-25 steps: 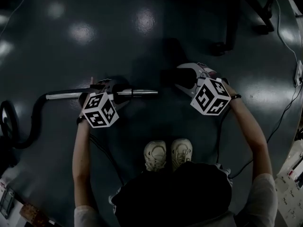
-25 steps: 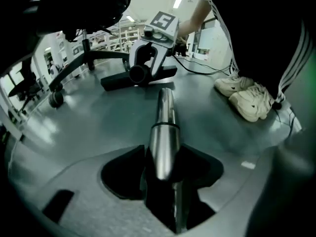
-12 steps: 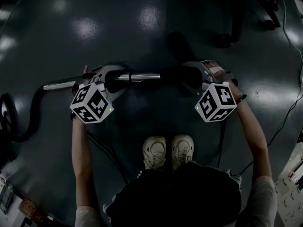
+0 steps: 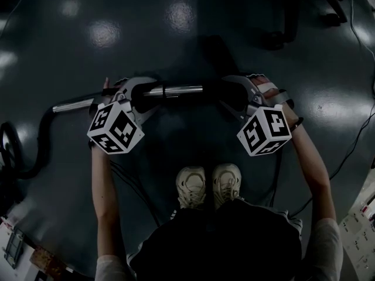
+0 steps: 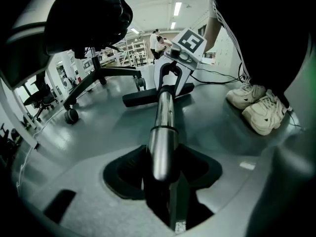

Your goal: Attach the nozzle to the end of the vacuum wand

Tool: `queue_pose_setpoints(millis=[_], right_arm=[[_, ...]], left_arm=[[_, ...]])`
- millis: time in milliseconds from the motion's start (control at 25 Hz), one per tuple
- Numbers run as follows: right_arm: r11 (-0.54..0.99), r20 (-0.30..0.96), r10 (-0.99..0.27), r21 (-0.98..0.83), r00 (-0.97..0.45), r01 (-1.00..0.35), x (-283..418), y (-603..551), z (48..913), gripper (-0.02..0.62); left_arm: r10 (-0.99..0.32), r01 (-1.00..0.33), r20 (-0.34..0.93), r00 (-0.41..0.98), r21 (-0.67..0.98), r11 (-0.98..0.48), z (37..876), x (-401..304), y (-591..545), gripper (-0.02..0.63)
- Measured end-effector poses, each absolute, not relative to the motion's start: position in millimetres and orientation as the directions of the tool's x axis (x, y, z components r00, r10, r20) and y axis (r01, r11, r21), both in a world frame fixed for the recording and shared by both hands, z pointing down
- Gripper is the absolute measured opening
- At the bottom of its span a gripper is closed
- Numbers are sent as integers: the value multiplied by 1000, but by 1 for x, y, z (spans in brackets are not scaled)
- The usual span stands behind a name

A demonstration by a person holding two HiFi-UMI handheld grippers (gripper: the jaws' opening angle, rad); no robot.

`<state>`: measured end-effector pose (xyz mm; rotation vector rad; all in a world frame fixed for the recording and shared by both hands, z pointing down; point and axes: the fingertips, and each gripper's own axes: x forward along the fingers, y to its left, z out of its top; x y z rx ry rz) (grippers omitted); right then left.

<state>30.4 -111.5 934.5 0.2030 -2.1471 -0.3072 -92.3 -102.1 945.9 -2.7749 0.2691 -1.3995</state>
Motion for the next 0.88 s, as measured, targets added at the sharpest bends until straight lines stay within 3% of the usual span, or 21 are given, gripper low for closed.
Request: queue_pose_setpoints(millis=[360,600,880], right_arm=[[948,773,-275,317,-572,-28,18,-120,911,179],[979,763,-148,205,-629,18,6,-116,912,179],[981,744,-133,193,-654,21,-2,-111,914,178]], left_arm=[[-201,-169,771,605,-123,-978,939,-90,-115,206],[-173,-143,701,692,-102,-985,924,-63,-113,172],[-237,-42,776,584,-263,-964,929,-73,-106,191]])
